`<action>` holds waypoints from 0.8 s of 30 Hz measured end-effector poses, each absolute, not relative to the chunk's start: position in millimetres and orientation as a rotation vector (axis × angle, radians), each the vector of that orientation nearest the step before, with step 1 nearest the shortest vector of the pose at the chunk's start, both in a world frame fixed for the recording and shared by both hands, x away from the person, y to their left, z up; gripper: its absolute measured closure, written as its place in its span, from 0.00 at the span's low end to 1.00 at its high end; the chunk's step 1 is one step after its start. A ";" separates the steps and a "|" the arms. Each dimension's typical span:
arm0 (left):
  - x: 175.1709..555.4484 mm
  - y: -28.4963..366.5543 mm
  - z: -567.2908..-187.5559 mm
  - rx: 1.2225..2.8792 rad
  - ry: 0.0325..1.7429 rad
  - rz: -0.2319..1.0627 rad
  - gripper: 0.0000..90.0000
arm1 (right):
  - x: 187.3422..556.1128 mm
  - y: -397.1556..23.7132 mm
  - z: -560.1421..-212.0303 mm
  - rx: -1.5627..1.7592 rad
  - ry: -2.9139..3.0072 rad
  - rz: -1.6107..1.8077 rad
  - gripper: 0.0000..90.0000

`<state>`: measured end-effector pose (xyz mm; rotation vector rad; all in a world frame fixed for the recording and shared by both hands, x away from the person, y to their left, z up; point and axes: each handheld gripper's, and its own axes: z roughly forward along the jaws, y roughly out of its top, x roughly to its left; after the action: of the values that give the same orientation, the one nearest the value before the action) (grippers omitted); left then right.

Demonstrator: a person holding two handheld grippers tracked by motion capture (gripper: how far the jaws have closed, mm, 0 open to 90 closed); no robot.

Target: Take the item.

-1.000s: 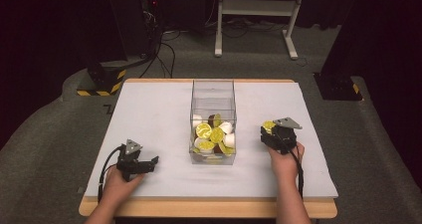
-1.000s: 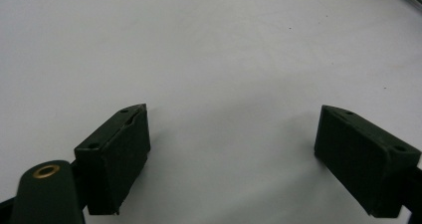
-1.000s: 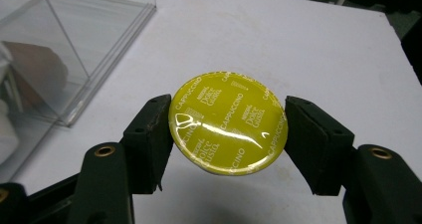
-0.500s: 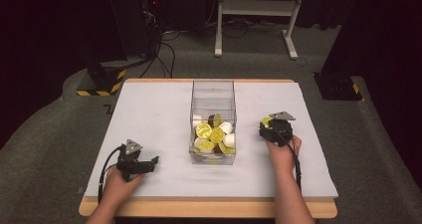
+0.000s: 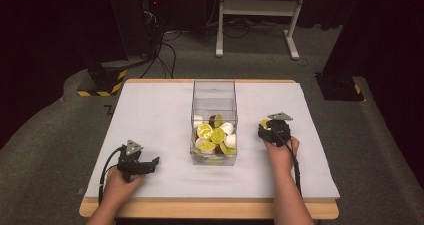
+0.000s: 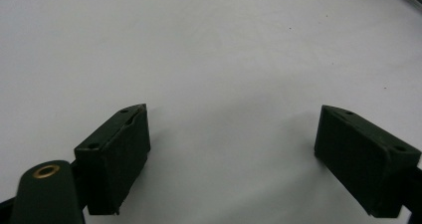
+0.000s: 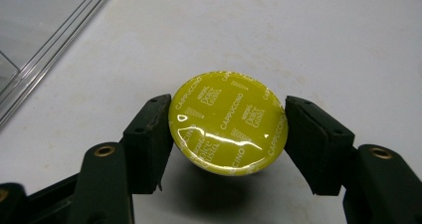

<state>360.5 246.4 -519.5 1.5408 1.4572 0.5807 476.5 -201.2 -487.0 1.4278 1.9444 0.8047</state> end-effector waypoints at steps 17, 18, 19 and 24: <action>360.5 246.4 -519.5 1.540 1.458 0.580 0.16 | 464.7 -198.0 -480.5 1.437 1.931 0.881 0.25; 360.5 246.4 -519.5 1.541 1.458 0.580 0.16 | 462.2 -197.8 -479.7 1.435 1.929 0.889 0.25; 360.5 246.7 -519.5 1.545 1.456 0.582 0.16 | 460.7 -197.7 -479.1 1.433 1.927 0.890 0.24; 360.5 246.6 -519.5 1.543 1.457 0.581 0.16 | 450.2 -195.5 -475.5 1.421 1.922 0.919 0.23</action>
<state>360.5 246.6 -519.5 1.5428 1.4568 0.5810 450.2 -195.5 -475.5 1.4211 1.9218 0.9191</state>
